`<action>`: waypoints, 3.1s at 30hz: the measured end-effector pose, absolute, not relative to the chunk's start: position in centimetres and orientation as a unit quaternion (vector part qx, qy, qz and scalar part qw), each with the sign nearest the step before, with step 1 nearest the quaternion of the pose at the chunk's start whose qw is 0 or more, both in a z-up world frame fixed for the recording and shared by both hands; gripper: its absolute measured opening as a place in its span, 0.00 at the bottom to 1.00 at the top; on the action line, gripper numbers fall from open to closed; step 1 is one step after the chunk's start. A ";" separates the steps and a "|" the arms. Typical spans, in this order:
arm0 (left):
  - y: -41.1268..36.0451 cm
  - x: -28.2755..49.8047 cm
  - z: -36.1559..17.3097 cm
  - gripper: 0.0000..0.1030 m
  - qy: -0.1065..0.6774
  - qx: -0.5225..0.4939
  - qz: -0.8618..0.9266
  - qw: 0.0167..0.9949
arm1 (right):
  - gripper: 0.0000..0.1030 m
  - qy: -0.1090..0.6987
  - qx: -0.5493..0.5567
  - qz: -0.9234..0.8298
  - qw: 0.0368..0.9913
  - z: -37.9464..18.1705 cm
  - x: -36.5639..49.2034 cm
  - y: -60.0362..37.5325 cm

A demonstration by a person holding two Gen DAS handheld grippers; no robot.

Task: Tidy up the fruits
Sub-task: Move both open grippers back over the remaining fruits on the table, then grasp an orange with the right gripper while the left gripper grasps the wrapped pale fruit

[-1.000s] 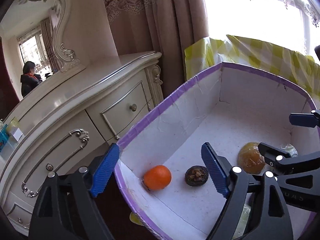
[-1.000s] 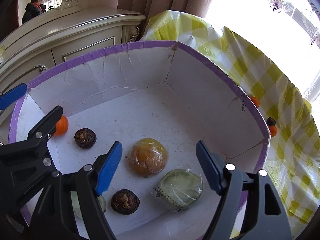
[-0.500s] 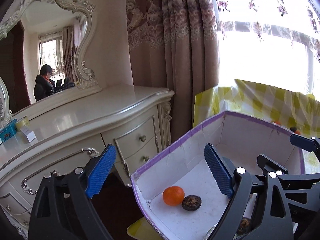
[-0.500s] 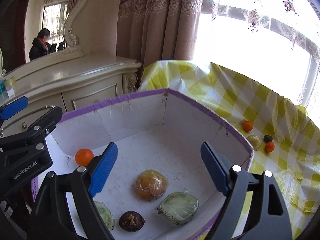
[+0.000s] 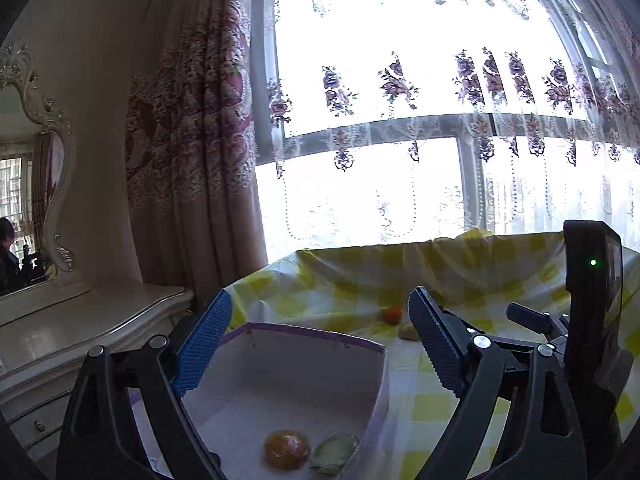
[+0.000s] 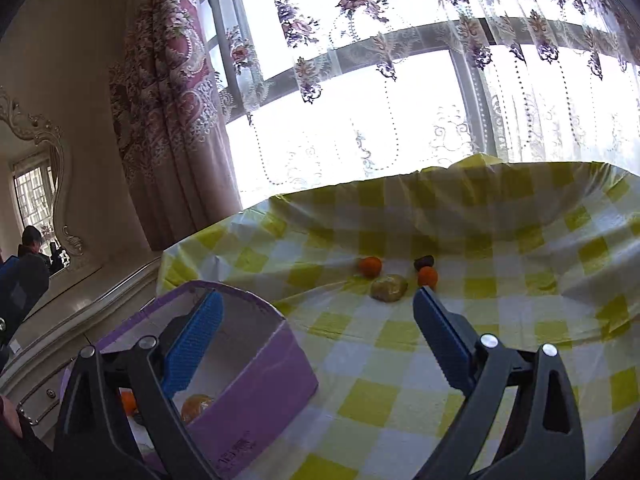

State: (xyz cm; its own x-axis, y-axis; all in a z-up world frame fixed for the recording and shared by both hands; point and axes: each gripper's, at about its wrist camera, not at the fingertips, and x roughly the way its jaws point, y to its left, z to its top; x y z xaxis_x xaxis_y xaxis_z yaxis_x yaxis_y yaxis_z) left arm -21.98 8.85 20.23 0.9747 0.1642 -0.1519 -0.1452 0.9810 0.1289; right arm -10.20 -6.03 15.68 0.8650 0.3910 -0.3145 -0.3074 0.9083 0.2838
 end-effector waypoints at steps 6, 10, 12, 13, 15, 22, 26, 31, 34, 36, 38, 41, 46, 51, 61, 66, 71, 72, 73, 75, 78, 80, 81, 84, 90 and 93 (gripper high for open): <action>2.2 -15.6 16.4 0.84 0.175 0.033 -0.047 0.983 | 0.93 0.237 0.123 0.079 0.961 11.1 -6.7 -13.0; -0.3 -10.2 12.7 0.84 0.238 0.001 -0.075 0.968 | 0.93 0.275 0.132 0.015 0.952 8.3 -3.4 -17.6; -1.1 -7.7 10.9 0.84 0.257 -0.006 -0.075 0.963 | 0.93 0.289 0.138 -0.009 0.947 7.0 -1.7 -19.8; -1.5 -6.6 10.1 0.84 0.264 -0.009 -0.076 0.962 | 0.93 0.295 0.138 -0.019 0.945 6.5 -0.9 -20.7; -2.2 -4.5 8.4 0.84 0.282 -0.008 -0.078 0.956 | 0.93 0.307 0.136 -0.036 0.941 5.4 0.7 -22.2; -0.7 0.9 4.2 0.84 0.355 -0.056 -0.067 0.931 | 0.93 0.335 0.130 -0.042 0.932 3.5 5.9 -24.5; 1.1 2.4 2.6 0.84 0.378 -0.099 -0.057 0.919 | 0.93 0.358 0.124 -0.023 0.925 2.5 9.3 -23.6; 1.7 3.1 2.3 0.84 0.380 -0.113 -0.061 0.916 | 0.93 0.379 0.096 0.020 0.920 1.9 13.2 -20.4; 1.5 3.0 2.2 0.84 0.380 -0.113 -0.062 0.916 | 0.93 0.380 0.068 0.048 0.921 2.0 15.0 -18.1; 1.3 3.0 2.3 0.84 0.381 -0.107 -0.066 0.916 | 0.93 0.390 0.046 0.074 0.917 1.8 16.2 -16.5; 1.7 3.0 2.2 0.84 0.381 -0.116 -0.062 0.915 | 0.93 0.394 0.018 0.111 0.912 1.9 17.1 -14.6; 2.2 3.0 2.1 0.84 0.380 -0.133 -0.059 0.914 | 0.89 0.389 -0.037 0.154 0.907 2.0 18.2 -11.5; 2.5 2.9 2.2 0.84 0.375 -0.140 -0.058 0.914 | 0.72 0.410 -0.089 0.181 0.889 1.3 20.6 -7.3; 2.7 2.9 2.1 0.84 0.375 -0.147 -0.057 0.913 | 0.33 0.426 -0.083 0.189 0.881 0.8 22.2 -5.9; 2.7 3.8 2.0 0.84 0.392 -0.148 -0.055 0.906 | 0.32 0.403 0.065 0.106 0.907 2.4 15.2 -15.8; 2.5 5.9 1.8 0.83 0.412 -0.154 -0.037 0.897 | 0.32 0.395 0.140 0.053 0.906 1.3 11.9 -22.3; 2.4 11.0 2.0 0.81 0.400 -0.167 0.001 0.901 | 0.32 0.387 0.202 0.054 0.898 0.6 11.5 -24.6; 2.7 12.3 2.0 0.80 0.399 -0.171 0.012 0.901 | 0.32 0.388 0.202 0.057 0.897 0.6 11.6 -24.7; 3.0 13.7 1.9 0.76 0.402 -0.173 0.028 0.899 | 0.32 0.390 0.202 0.061 0.896 0.5 11.6 -24.6; 3.6 16.2 1.7 0.71 0.408 -0.176 0.048 0.894 | 0.32 0.395 0.200 0.067 0.894 0.4 11.7 -24.4; 3.4 18.9 1.6 0.71 0.419 -0.146 0.065 0.894 | 0.32 0.396 0.202 0.073 0.893 0.4 11.9 -24.2; 2.8 19.9 1.4 0.71 0.427 -0.118 0.072 0.894 | 0.32 0.394 0.203 0.078 0.893 0.5 11.9 -24.1; 2.4 20.3 1.3 0.71 0.433 -0.098 0.077 0.893 | 0.32 0.393 0.203 0.080 0.893 0.5 11.9 -24.1; 1.5 21.1 1.1 0.64 0.442 -0.054 0.100 0.890 | 0.32 0.392 0.204 0.084 0.893 0.5 11.9 -24.0; 1.6 20.4 1.3 0.58 0.431 -0.066 0.080 0.896 | 0.32 0.390 0.207 0.087 0.893 0.4 11.8 -24.1; 1.9 18.3 1.5 0.58 0.427 -0.095 0.065 0.897 | 0.32 0.389 0.210 0.087 0.893 0.4 11.8 -24.2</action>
